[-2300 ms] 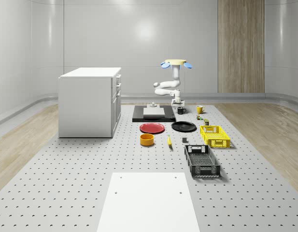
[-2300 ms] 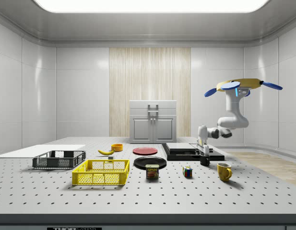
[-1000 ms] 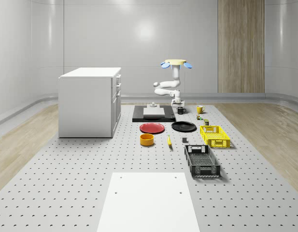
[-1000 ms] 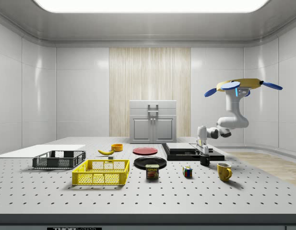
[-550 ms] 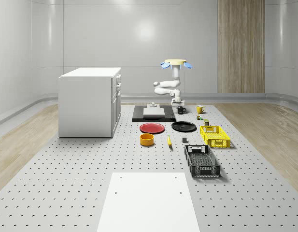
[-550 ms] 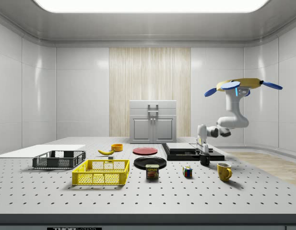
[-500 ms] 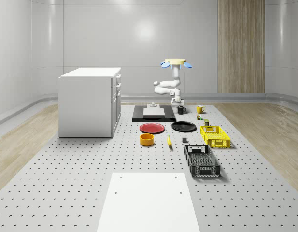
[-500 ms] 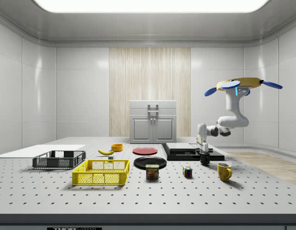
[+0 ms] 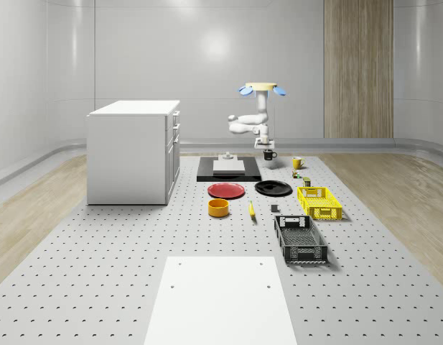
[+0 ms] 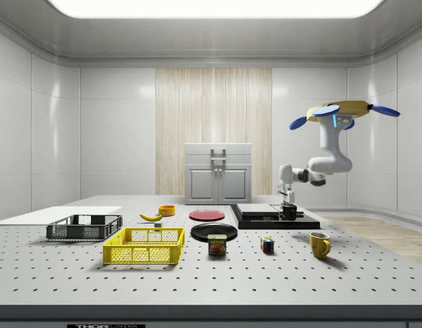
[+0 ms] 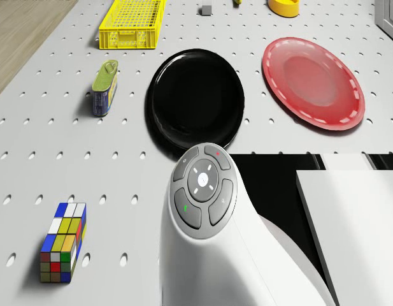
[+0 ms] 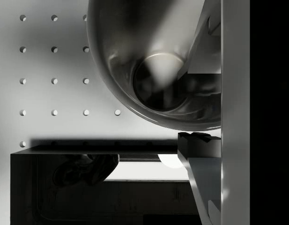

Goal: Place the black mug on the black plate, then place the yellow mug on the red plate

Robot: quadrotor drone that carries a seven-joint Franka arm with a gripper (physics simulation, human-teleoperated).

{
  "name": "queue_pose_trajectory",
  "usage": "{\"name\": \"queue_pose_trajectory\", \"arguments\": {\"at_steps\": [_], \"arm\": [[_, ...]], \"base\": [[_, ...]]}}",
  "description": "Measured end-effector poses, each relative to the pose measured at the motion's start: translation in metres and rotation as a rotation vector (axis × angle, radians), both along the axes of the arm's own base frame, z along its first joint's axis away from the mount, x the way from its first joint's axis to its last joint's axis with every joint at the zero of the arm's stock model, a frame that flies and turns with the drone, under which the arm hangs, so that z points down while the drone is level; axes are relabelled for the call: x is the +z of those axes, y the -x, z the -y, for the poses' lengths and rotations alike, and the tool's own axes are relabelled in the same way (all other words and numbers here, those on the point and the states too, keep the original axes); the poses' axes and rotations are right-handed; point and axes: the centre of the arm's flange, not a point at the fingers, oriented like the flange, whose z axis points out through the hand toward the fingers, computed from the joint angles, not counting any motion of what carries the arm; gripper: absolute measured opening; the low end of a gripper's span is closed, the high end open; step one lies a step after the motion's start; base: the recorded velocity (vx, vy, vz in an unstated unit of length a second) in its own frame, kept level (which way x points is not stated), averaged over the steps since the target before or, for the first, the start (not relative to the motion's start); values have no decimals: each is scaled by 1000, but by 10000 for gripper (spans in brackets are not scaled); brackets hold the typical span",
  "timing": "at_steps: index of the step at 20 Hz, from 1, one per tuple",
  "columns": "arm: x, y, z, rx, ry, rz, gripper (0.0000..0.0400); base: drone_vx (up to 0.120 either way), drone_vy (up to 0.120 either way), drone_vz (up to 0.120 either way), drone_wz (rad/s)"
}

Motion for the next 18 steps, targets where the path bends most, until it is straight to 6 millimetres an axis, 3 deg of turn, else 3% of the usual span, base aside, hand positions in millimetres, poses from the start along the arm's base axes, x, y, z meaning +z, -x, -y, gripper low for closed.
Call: {"name": "queue_pose_trajectory", "arguments": {"at_steps": [18], "arm": [[-3,0,0,0,0,0,110]], "base": [[120,0,7,0]]}}
